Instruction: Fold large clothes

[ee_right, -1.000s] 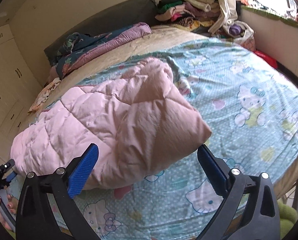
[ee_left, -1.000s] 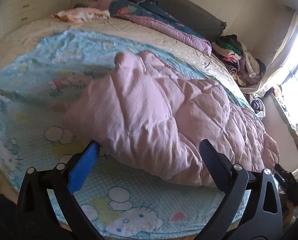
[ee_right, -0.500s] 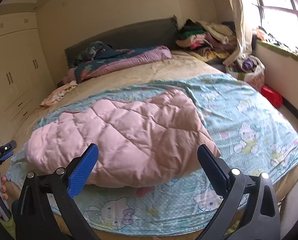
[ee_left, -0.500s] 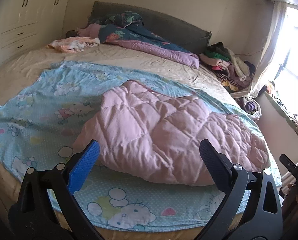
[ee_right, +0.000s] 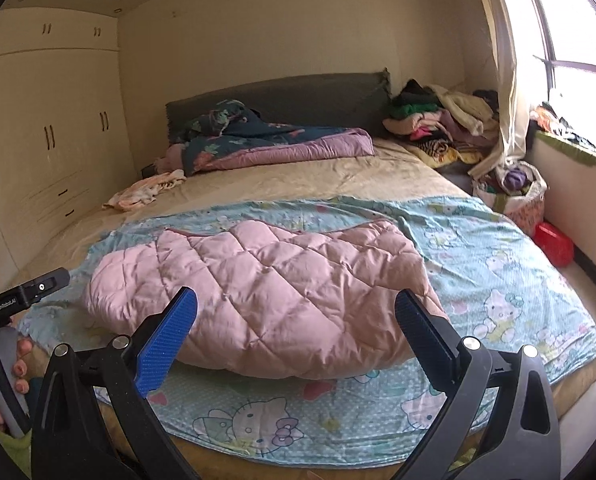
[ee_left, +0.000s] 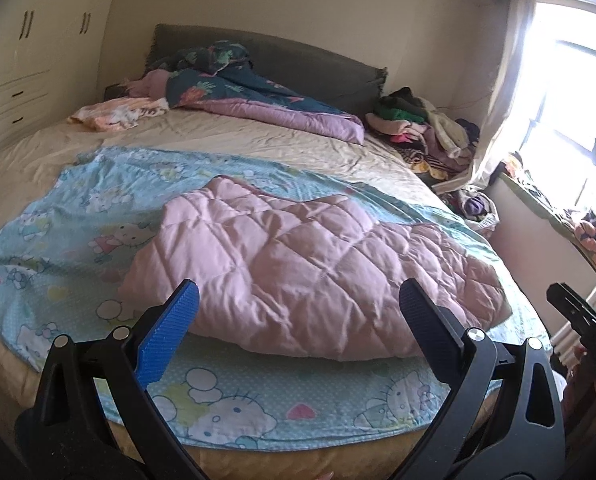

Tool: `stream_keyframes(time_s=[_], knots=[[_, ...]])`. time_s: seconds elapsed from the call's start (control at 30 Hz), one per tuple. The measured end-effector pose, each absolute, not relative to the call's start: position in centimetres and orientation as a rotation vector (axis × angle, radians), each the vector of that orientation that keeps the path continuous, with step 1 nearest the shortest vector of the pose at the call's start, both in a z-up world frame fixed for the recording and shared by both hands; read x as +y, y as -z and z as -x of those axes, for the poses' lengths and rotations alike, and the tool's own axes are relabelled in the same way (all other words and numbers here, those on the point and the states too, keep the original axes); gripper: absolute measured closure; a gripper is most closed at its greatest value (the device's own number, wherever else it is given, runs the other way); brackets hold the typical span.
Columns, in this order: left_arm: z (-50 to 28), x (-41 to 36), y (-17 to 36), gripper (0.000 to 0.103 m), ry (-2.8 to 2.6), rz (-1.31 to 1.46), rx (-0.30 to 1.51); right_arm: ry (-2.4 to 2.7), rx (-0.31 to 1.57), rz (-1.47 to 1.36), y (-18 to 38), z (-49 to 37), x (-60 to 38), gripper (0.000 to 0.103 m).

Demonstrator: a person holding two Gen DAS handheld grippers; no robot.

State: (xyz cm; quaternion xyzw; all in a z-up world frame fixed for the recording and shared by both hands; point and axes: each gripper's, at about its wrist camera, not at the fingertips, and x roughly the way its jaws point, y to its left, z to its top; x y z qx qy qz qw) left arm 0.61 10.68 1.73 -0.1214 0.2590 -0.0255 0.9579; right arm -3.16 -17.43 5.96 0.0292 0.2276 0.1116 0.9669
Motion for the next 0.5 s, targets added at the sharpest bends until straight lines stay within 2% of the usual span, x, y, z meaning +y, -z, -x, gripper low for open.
stream_keyframes(time_s=[0.5], knots=[[1.2,6.3,1.7,0.009,0.100,0.168,0.569,-0.241,0.479,-0.008,-3.6,4.9,-15.5,0.004]])
